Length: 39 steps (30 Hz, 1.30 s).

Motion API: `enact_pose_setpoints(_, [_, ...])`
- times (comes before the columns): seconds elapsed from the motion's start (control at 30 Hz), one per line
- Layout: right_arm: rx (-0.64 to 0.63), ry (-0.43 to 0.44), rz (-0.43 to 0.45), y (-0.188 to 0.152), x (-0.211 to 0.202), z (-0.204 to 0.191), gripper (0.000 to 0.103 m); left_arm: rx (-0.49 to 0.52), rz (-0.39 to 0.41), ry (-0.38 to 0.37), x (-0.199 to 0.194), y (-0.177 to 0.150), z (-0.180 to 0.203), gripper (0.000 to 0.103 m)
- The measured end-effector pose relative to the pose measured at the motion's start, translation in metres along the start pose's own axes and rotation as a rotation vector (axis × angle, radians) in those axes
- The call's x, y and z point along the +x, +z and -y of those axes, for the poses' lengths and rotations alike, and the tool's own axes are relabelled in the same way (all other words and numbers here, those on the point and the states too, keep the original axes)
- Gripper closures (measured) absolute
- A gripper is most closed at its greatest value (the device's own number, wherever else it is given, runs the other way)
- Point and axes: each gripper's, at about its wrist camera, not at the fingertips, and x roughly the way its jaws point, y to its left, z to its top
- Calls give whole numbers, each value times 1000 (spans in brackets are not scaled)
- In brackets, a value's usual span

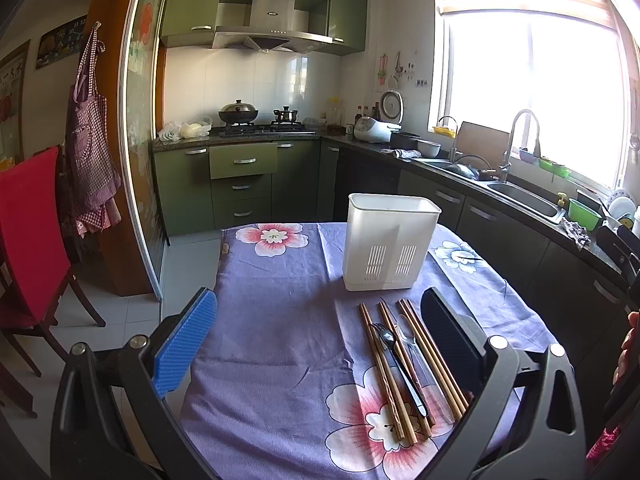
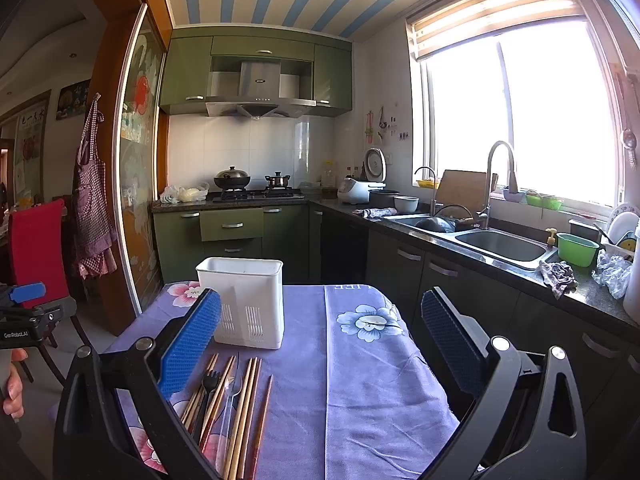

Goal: Organize utensils

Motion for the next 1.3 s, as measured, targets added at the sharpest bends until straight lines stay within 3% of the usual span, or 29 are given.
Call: enact_pose_setpoints(1.3, [0,1,-18,-10,8,-3,4,3,-26,-2,6,-4,1,6])
